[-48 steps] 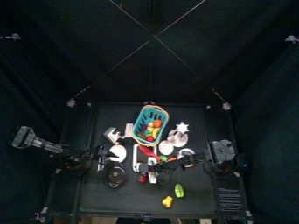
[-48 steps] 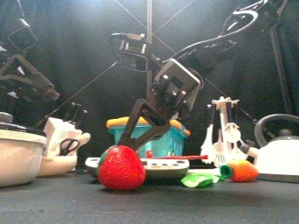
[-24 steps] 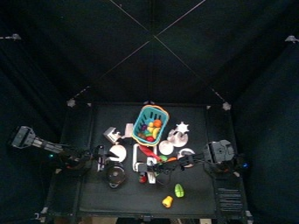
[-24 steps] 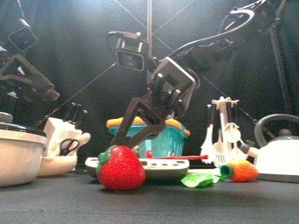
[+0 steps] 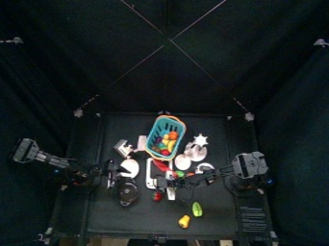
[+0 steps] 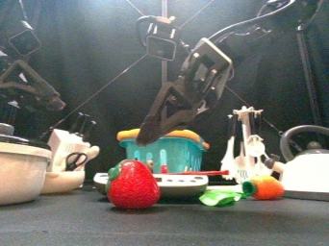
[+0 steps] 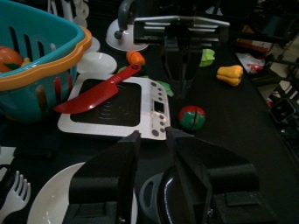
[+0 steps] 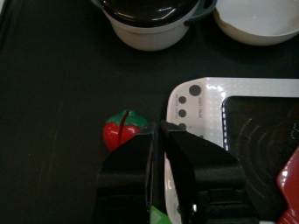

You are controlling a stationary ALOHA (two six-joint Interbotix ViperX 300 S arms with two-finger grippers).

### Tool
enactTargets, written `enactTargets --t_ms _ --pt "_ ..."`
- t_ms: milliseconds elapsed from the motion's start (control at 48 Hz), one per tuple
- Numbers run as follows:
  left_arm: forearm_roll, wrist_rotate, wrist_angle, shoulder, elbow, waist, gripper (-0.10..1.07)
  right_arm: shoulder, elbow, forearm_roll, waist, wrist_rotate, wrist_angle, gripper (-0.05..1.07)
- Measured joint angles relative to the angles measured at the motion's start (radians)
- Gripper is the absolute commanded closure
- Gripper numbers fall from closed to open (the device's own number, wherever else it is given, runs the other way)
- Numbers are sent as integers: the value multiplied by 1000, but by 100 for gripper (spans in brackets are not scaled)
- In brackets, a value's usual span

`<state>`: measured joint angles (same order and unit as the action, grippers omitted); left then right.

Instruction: Place strawberry in front of stove

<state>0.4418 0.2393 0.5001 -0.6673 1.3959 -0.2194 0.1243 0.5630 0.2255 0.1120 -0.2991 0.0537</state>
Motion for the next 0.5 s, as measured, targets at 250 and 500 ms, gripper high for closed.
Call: enactTargets --t_ms 250,500 --pt "0 -2 0 0 0 -2 25 -87 110 -35 -3 -2 41 47" --pt "0 -2 0 0 0 -2 25 -164 179 -74 -37 -2 77 47"
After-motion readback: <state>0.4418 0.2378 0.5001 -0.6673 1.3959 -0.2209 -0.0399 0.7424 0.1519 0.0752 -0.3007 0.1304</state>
